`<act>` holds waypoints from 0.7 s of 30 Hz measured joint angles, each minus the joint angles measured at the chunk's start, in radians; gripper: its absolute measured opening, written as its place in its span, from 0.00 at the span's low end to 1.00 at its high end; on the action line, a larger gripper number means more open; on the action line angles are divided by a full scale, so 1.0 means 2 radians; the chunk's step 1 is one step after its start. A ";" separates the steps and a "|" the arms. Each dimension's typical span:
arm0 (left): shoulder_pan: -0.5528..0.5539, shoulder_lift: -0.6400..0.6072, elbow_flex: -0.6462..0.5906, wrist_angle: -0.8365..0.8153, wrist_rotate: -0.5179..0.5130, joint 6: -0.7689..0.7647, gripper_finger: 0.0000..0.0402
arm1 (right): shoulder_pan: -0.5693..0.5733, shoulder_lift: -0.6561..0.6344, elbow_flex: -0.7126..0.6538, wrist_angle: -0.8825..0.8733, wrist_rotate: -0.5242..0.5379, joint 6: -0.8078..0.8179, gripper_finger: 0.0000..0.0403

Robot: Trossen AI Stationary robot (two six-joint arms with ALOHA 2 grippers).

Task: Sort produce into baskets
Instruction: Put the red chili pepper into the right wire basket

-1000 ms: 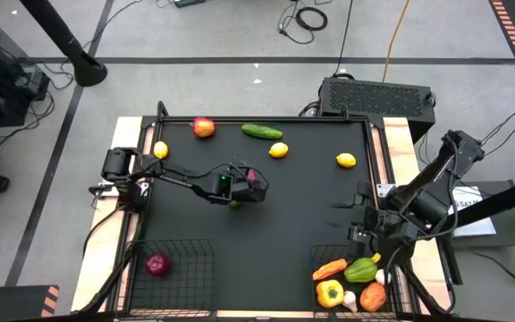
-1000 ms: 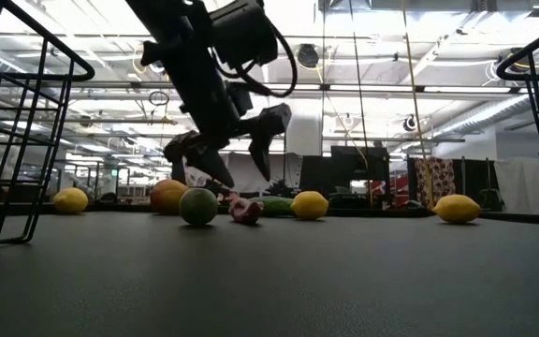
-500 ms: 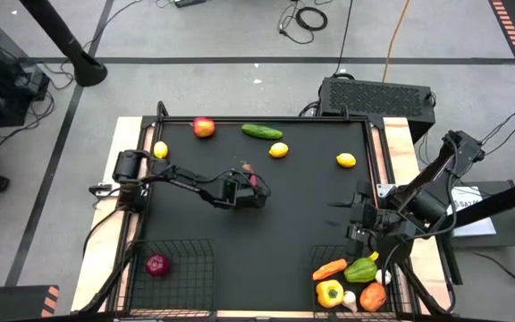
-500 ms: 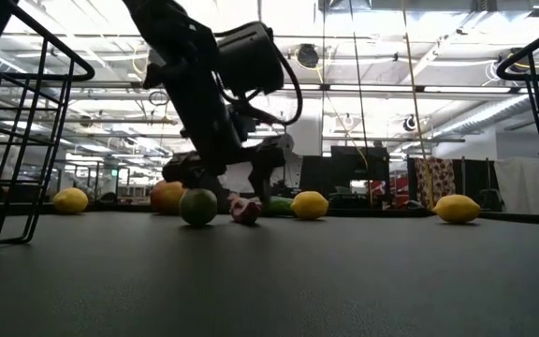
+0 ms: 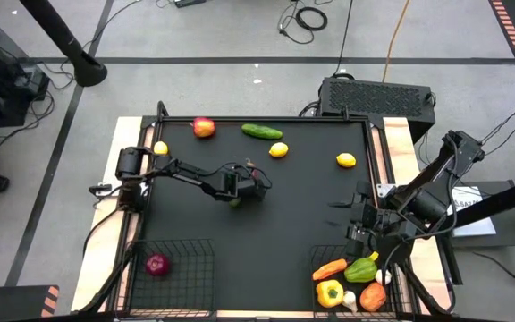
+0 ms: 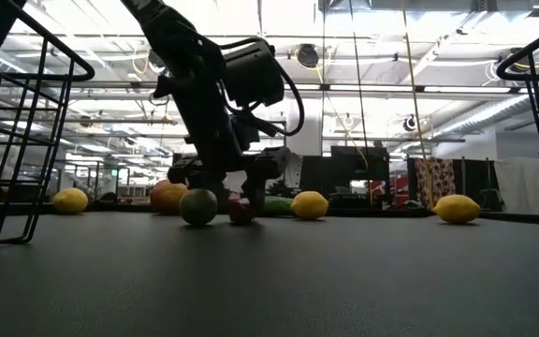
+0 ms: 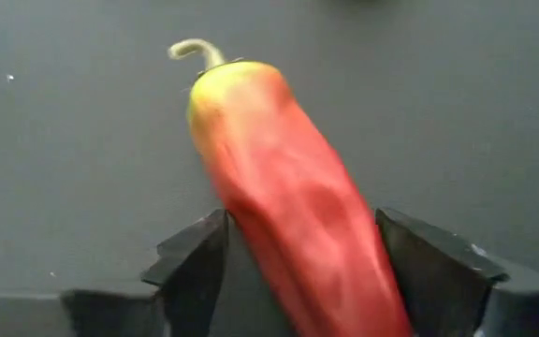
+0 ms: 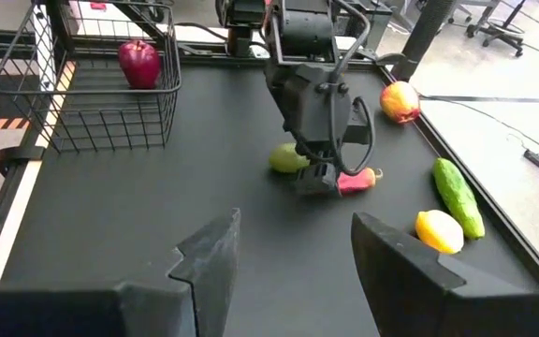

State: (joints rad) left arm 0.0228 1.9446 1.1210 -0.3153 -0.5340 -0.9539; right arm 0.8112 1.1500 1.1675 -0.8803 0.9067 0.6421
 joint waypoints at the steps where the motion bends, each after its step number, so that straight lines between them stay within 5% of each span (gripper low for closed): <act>1: 0.001 0.000 0.000 0.000 0.002 0.000 0.65 | 0.000 0.000 0.000 0.000 0.000 0.000 0.49; 21: 0.002 -0.002 0.003 0.085 0.023 0.097 0.36 | 0.000 0.000 0.000 0.000 -0.011 0.001 0.49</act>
State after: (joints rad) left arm 0.0269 1.9415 1.1270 -0.1461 -0.4881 -0.7596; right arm 0.8114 1.1503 1.1675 -0.8803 0.8845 0.6437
